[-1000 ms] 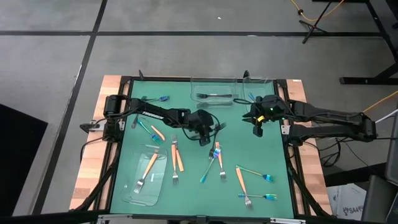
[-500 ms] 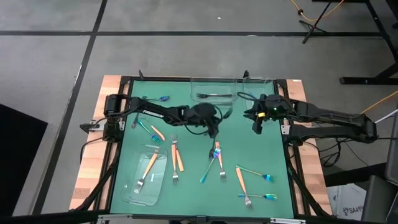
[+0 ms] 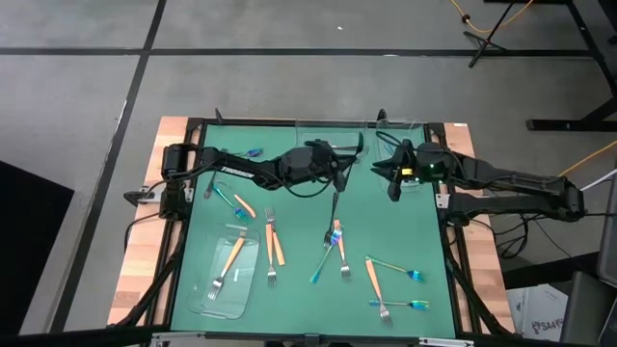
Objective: Sort silverware by color (type)
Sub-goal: Put the black fork into the top left transparent bin
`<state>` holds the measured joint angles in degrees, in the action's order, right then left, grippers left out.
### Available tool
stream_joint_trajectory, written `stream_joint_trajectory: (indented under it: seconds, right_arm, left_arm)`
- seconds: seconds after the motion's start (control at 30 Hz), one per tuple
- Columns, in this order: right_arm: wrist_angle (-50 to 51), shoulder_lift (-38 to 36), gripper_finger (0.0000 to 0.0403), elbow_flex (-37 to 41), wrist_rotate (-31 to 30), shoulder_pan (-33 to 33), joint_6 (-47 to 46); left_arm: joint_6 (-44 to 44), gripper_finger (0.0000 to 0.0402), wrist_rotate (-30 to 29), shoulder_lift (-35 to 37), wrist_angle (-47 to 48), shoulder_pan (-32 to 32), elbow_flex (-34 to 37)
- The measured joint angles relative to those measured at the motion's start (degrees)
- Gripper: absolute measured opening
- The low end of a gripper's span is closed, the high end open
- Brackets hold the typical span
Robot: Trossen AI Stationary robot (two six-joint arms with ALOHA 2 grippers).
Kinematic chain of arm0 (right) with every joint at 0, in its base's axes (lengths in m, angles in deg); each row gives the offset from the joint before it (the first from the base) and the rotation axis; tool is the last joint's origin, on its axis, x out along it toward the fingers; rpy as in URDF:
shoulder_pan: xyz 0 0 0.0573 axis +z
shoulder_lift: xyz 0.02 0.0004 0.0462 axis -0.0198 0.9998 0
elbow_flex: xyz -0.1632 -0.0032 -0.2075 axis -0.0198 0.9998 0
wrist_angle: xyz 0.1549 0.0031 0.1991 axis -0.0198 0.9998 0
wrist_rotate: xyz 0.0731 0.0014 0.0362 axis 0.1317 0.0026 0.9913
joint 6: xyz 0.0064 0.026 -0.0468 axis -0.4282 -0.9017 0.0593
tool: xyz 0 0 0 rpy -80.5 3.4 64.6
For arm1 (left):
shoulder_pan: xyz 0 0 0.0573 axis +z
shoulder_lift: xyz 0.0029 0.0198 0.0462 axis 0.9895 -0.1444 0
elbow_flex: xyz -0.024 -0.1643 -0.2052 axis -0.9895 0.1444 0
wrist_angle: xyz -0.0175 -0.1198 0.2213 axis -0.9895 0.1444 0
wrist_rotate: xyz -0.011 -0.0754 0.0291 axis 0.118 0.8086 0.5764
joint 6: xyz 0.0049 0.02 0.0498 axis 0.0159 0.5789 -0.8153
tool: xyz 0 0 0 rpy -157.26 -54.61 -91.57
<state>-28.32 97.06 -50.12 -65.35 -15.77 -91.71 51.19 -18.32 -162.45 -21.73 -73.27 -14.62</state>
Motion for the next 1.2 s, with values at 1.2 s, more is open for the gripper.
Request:
stream_joint_trajectory:
  seconds: [1.2]
  right_arm:
    - [-28.8,15.8,0.0065,0.0,-3.1,0.0,-0.4]
  left_arm:
    - [-0.7,0.0011,-5.2,0.1,-11.6,-0.2,0.0]
